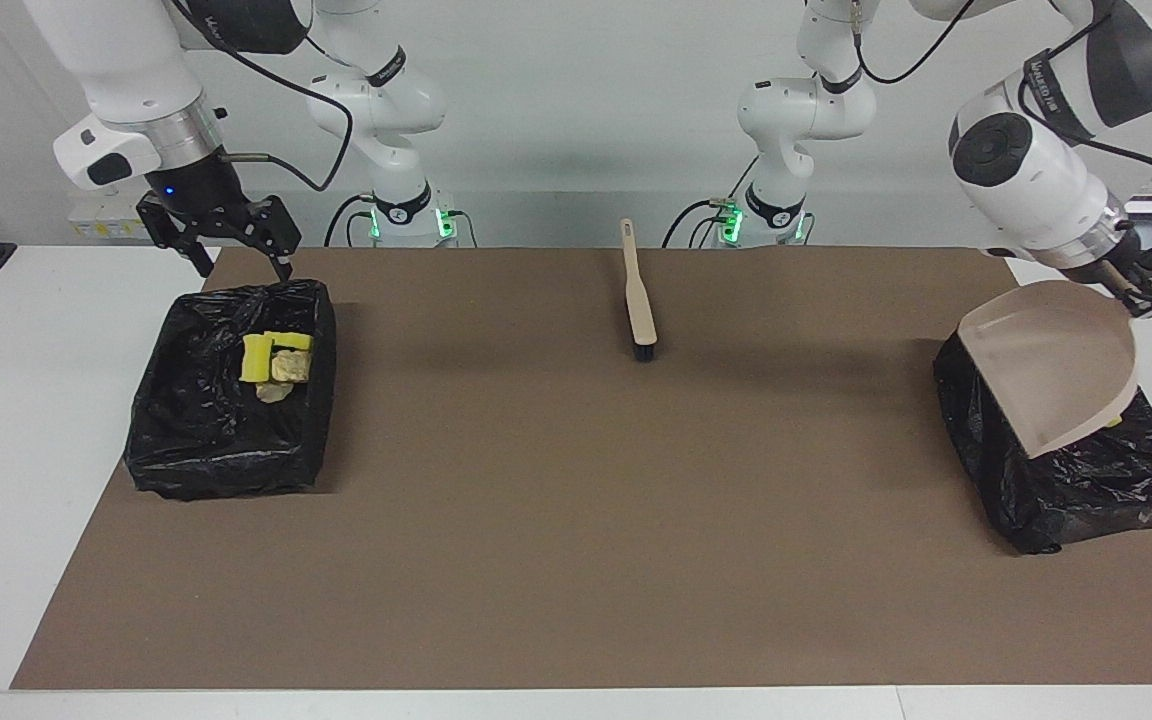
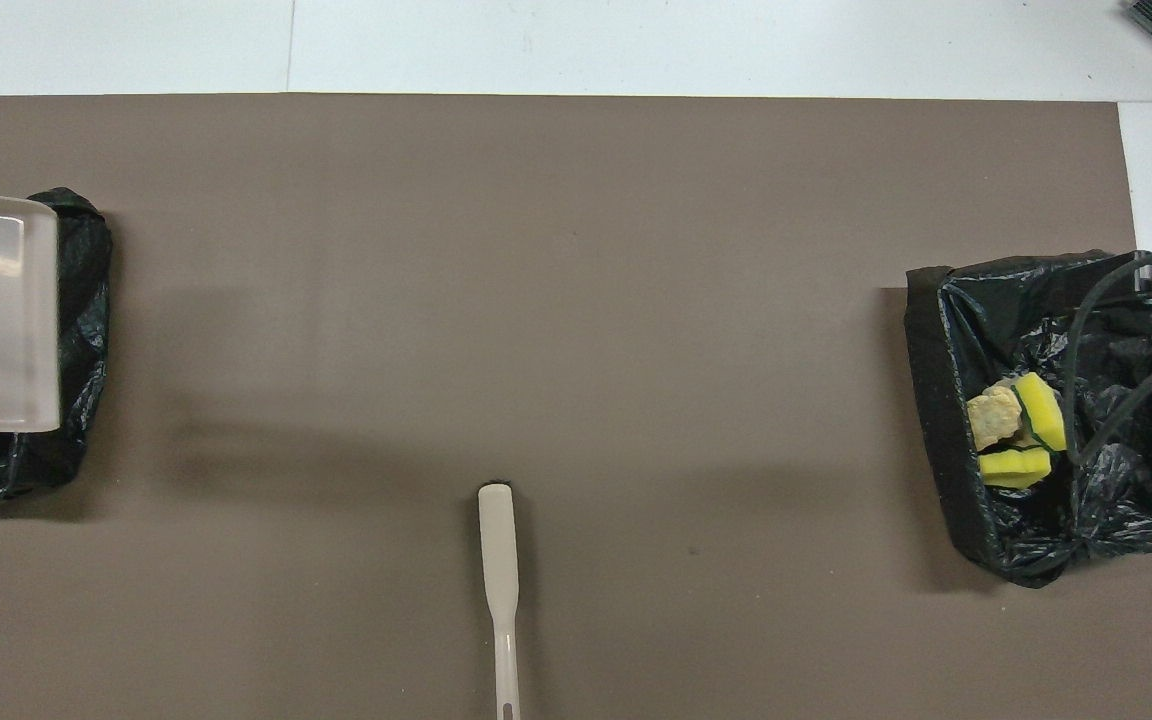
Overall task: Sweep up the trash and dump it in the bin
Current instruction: 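Bring the dustpan back and set it on the mat with the left gripper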
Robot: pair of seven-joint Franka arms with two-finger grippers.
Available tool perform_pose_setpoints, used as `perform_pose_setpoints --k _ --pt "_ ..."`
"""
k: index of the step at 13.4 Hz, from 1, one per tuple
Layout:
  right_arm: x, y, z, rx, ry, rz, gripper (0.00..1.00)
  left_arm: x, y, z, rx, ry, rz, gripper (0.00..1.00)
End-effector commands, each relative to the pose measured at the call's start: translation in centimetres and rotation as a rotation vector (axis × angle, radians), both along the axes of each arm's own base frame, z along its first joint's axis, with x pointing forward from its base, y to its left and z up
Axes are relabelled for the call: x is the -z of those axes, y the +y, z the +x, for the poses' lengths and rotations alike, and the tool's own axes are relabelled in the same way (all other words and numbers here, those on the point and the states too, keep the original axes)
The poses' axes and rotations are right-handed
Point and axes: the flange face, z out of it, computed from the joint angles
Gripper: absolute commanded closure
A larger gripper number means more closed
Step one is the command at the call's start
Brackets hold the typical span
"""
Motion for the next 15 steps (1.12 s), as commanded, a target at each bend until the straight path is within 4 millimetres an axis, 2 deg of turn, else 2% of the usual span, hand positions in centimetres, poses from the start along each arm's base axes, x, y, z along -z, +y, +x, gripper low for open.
perform_pose_setpoints --k 1,3,5,6,7,9,11,15 --pt "0.2 0.5 -0.5 0.012 0.002 0.021 0.00 1.8 -4.4 -0.8 -0.123 -0.042 -0.137 1.00" --pt "0.2 0.4 -0.5 0.013 0.003 0.021 0.00 4.3 -9.4 -1.4 -0.212 -0.066 -0.232 1.00" --pt "0.2 0.4 -0.5 0.013 0.003 0.021 0.00 7.7 -14.5 -1.9 -0.405 -0.086 -0.336 1.00" --pt "0.3 0.4 -0.4 0.013 0.005 0.021 0.00 9.2 -18.4 -2.2 -0.470 -0.136 -0.347 1.00" --pt "0.2 0.4 -0.5 0.013 0.003 0.021 0.00 10.5 -20.7 -2.2 -0.575 -0.187 -0.378 1.00" --pt "0.3 0.4 -0.4 0.013 0.005 0.021 0.00 11.4 -24.4 -1.6 -0.795 -0.281 -0.461 1.00" --pt "0.2 0.4 -0.5 0.013 0.003 0.021 0.00 12.1 -30.1 -1.1 -0.946 -0.364 -0.525 1.00" --pt "0.2 0.4 -0.5 0.013 0.003 0.021 0.00 12.2 -35.1 -0.5 -1.270 -0.501 -0.711 1.00"
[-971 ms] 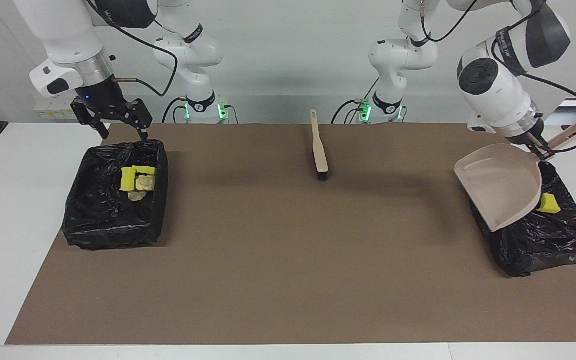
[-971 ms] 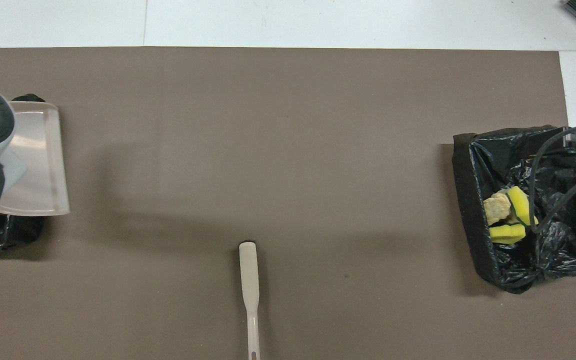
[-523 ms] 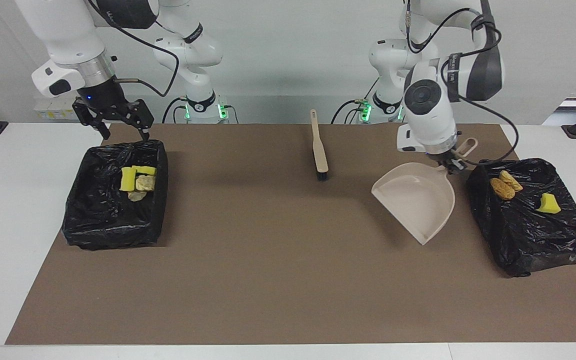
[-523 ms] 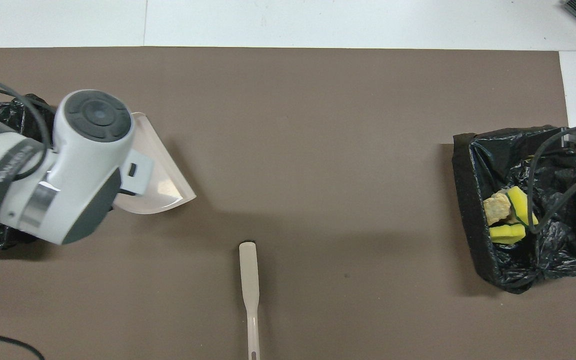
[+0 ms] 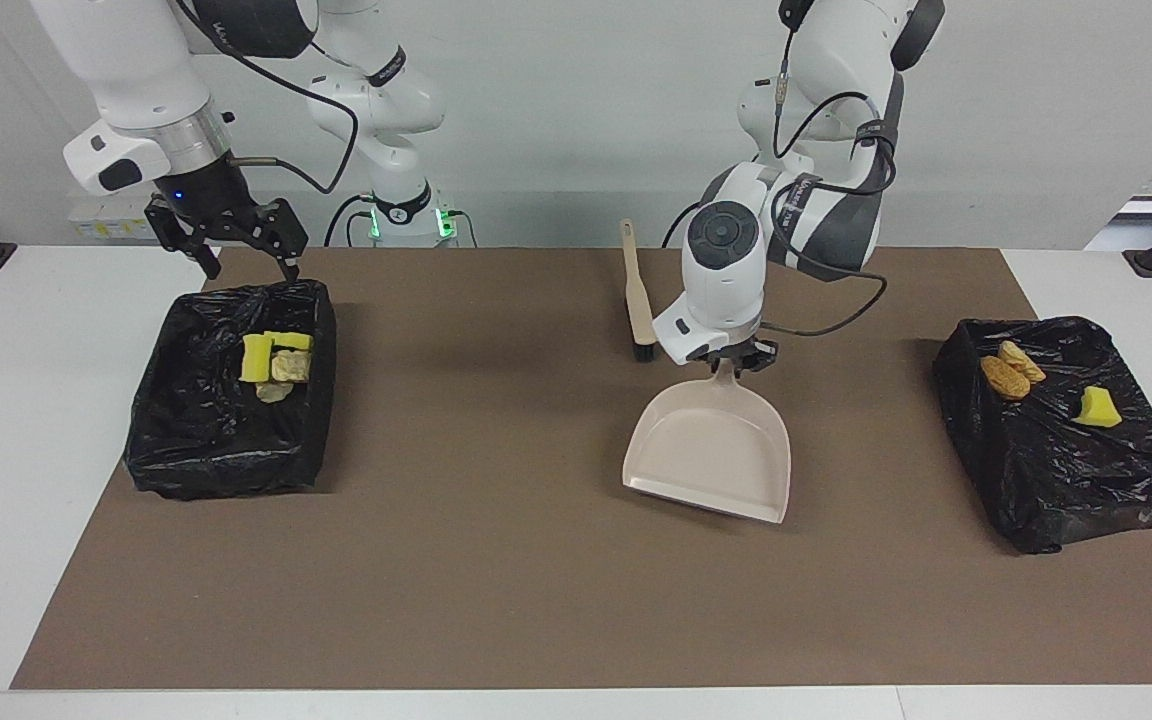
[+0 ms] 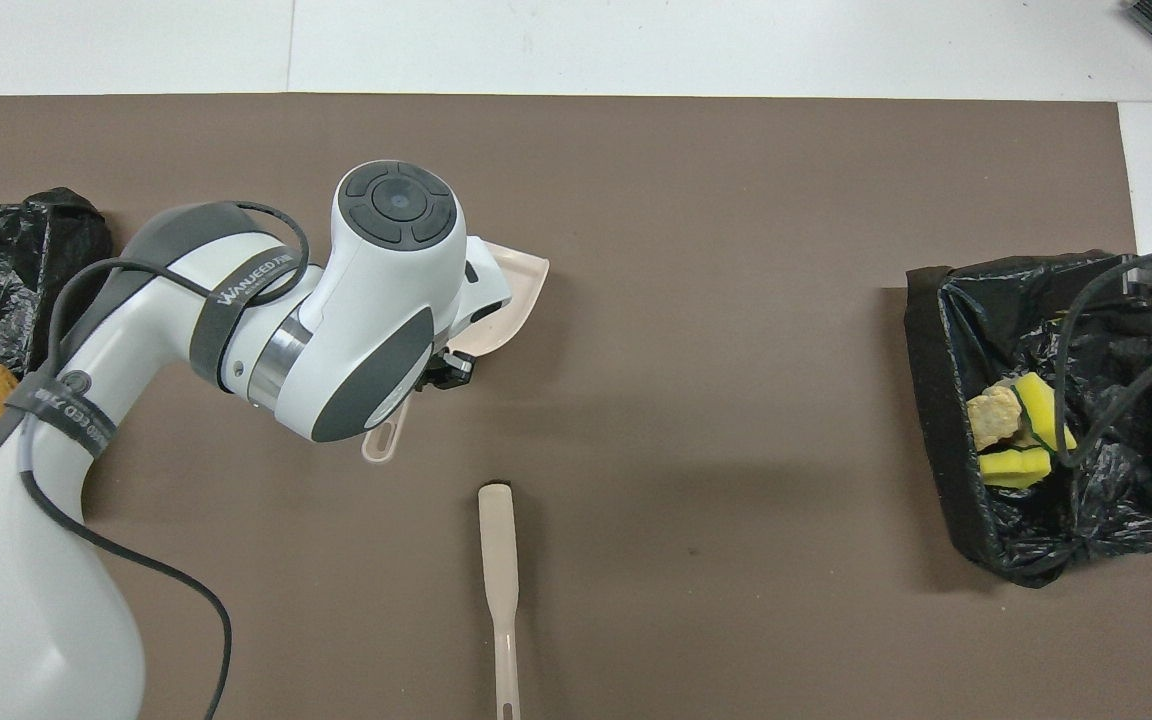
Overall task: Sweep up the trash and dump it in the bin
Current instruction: 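Bring the dustpan back and set it on the mat with the left gripper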
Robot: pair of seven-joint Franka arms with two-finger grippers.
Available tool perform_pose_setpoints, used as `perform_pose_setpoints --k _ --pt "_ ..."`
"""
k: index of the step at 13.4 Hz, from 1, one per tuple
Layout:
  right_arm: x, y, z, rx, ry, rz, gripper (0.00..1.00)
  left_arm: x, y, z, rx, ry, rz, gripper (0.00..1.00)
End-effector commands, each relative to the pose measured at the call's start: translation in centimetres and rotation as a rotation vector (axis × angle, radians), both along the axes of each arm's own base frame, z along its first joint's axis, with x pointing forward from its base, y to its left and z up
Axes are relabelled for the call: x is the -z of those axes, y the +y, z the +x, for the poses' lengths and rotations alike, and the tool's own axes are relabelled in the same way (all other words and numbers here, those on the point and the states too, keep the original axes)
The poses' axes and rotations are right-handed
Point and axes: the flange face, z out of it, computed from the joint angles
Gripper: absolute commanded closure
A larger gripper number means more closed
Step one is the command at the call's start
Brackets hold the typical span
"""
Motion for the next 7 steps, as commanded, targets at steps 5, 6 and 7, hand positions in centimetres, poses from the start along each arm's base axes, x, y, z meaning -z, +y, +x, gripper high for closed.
perform_pose_setpoints --k 5,6,7 --pt "0.0 0.1 -0.5 0.019 -0.001 0.021 0.00 3.3 -3.8 2.1 -0.196 -0.078 -0.154 1.00" --pt "0.0 0.1 -0.5 0.019 -0.001 0.021 0.00 4.0 -3.8 2.2 -0.210 -0.075 -0.154 1.00" --pt "0.0 0.1 -0.5 0.019 -0.001 0.021 0.00 4.1 -3.7 2.2 -0.213 -0.073 -0.152 1.00"
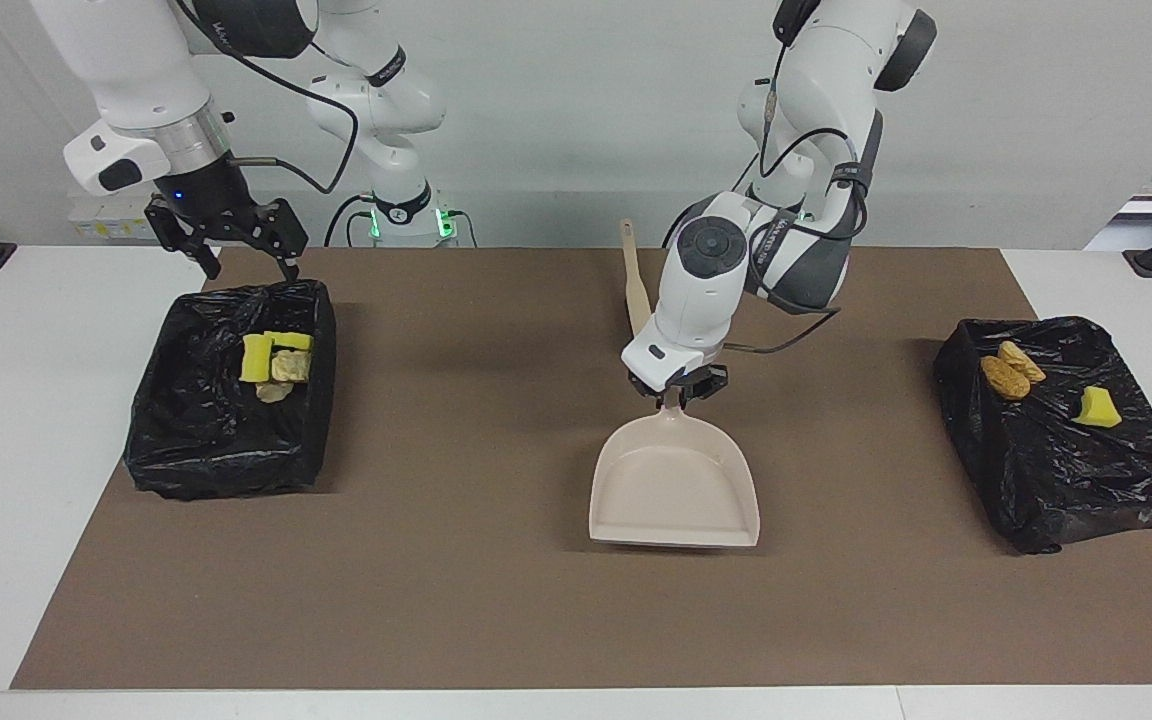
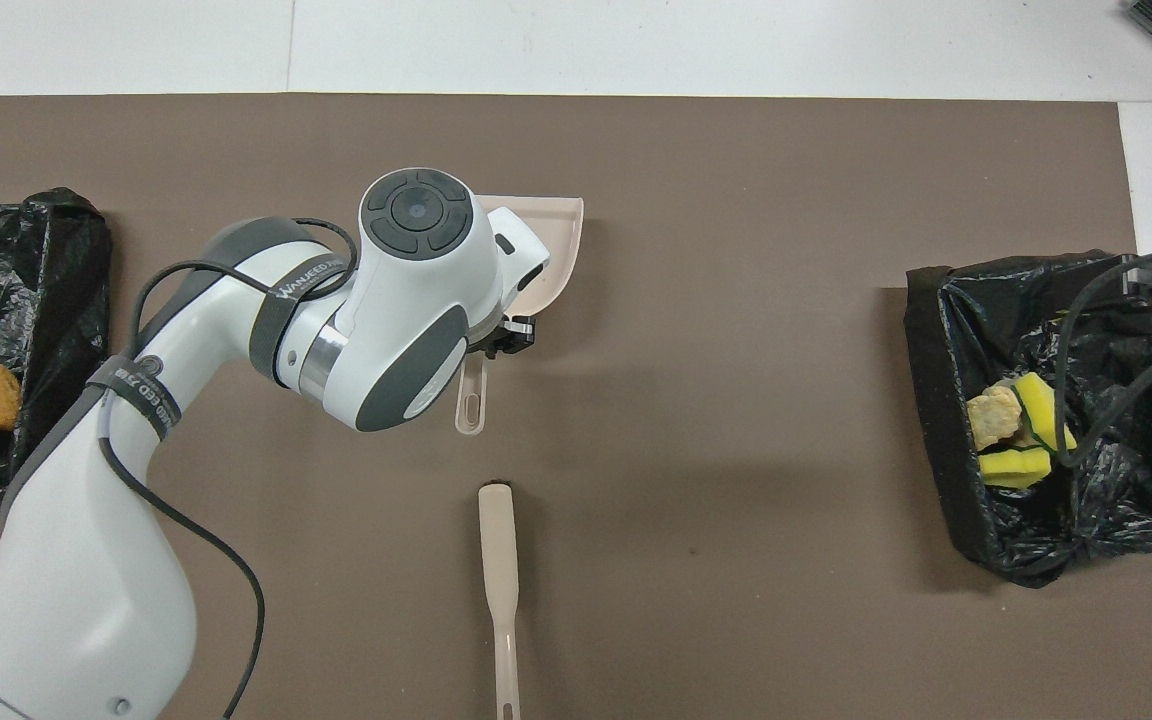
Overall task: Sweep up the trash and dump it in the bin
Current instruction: 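Bring the dustpan back and set it on the mat with the left gripper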
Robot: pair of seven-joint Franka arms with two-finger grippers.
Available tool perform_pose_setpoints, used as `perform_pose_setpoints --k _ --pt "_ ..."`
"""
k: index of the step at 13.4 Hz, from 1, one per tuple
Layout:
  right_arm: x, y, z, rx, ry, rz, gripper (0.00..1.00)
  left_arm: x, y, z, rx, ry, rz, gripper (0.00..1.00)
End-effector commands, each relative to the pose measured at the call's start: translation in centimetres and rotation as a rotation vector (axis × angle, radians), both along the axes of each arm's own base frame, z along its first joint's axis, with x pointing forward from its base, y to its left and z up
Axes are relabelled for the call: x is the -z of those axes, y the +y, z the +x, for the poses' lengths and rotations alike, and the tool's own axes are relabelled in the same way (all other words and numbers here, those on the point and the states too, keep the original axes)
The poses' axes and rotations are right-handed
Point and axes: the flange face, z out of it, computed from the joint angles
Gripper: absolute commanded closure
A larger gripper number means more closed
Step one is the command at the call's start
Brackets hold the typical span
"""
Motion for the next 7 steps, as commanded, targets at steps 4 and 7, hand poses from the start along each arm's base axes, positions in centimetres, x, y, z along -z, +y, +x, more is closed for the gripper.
perform_pose_setpoints --k 4,7 --pt "0.0 0.1 -0.5 0.019 -0.001 0.021 0.00 1.6 -0.1 -0.3 -0.025 0.030 0.009 0.00" --pt "0.0 0.1 -0.5 0.019 -0.001 0.021 0.00 -2.0 1.3 -0.6 -0.025 0.007 0.031 0.00"
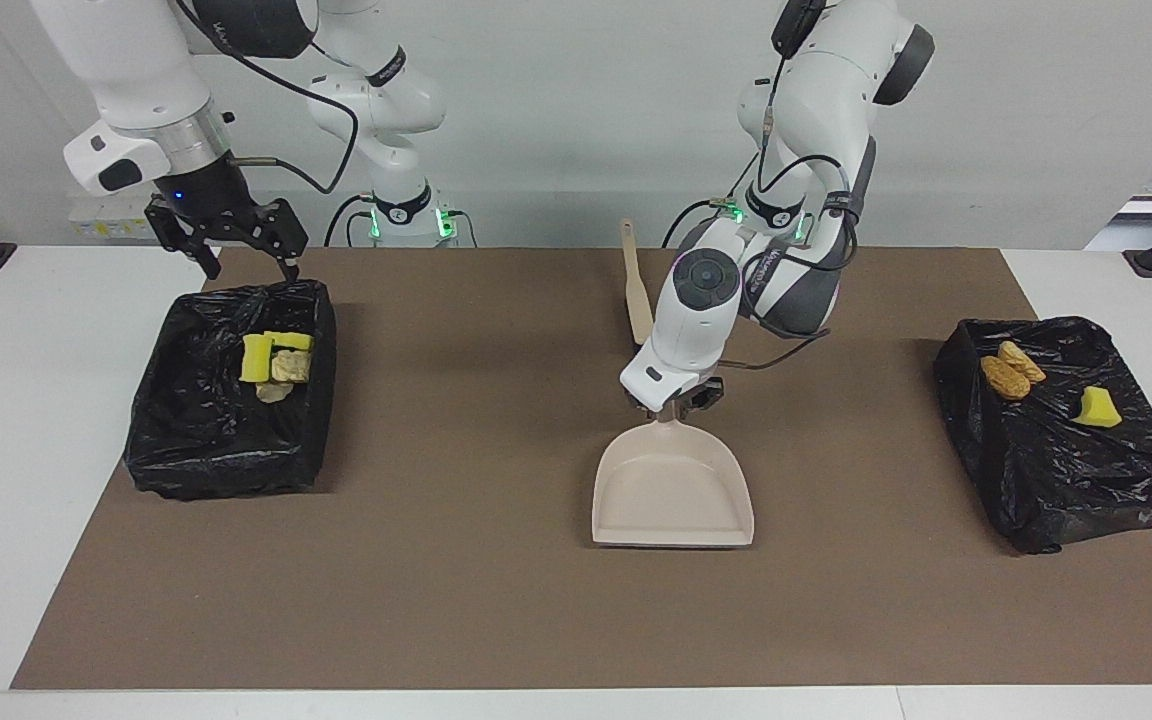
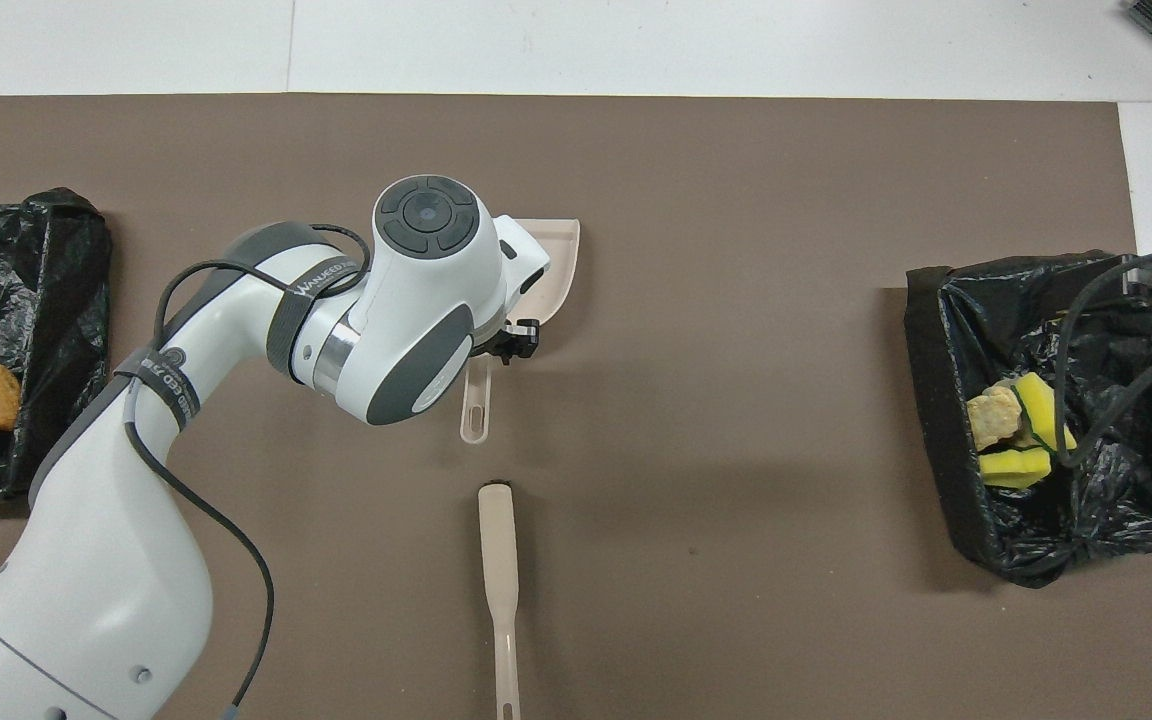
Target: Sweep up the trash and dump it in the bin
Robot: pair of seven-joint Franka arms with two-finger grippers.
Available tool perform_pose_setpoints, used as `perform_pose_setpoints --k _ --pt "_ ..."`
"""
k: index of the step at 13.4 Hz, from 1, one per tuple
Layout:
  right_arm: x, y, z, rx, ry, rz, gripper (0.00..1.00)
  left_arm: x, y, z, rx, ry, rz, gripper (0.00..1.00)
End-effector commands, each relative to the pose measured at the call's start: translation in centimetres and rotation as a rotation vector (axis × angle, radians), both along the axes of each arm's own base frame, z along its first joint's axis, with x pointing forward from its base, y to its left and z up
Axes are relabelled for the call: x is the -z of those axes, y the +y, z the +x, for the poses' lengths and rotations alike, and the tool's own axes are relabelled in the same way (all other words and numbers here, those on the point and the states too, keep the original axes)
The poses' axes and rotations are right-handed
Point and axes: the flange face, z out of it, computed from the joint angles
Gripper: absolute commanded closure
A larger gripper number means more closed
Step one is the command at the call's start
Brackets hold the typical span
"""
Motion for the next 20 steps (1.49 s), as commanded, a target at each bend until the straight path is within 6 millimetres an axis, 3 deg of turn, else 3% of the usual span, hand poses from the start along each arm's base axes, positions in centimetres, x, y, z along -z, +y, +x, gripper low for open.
perform_pose_setpoints --k 1,2,4,5,6,7,11,12,14,16,20 --pt "0.0 0.1 -0.5 0.019 -0.001 0.021 0.00 -4.7 2.7 -0.7 -0.033 -0.007 0.049 0.00" --pt "0.0 0.1 -0.5 0.019 -0.001 0.021 0.00 -5.7 5.1 -0.8 -0.067 0.031 0.104 0.00" --pt "0.0 0.1 -0.4 0.019 0.000 0.021 0.00 -9.7 9.9 -0.8 -0.140 0.009 0.146 0.00" --pt "0.0 0.1 -0.5 0.019 -0.001 0.021 0.00 -13.0 14.2 -1.3 -0.126 -0.019 0.129 0.00" --pt "0.0 0.1 -0.4 0.019 0.000 0.021 0.00 -15.6 17.4 -2.5 -0.076 -0.035 0.098 0.00" --pt "0.0 0.1 -0.5 0.019 -0.001 0.021 0.00 -17.6 21.2 -2.8 -0.076 -0.053 0.082 0.00" --pt "0.0 0.1 -0.5 0.019 -0.001 0.021 0.00 -24.4 31.2 -3.3 0.049 -0.097 0.040 0.00" --pt "0.0 0.1 -0.5 0.019 -0.001 0.021 0.00 -26.4 32.8 -3.4 0.040 -0.108 0.025 0.00" --pt "0.0 0.1 -0.4 0.019 0.000 0.021 0.00 -28.7 34.4 -3.8 0.064 -0.101 0.003 0.00" --pt "0.0 0.1 -0.5 0.019 -0.001 0.021 0.00 -29.3 35.7 -4.1 0.051 -0.086 -0.021 0.00" --pt "0.0 0.1 -0.5 0.019 -0.001 0.021 0.00 -30.9 35.7 -4.3 0.046 -0.085 -0.035 0.00"
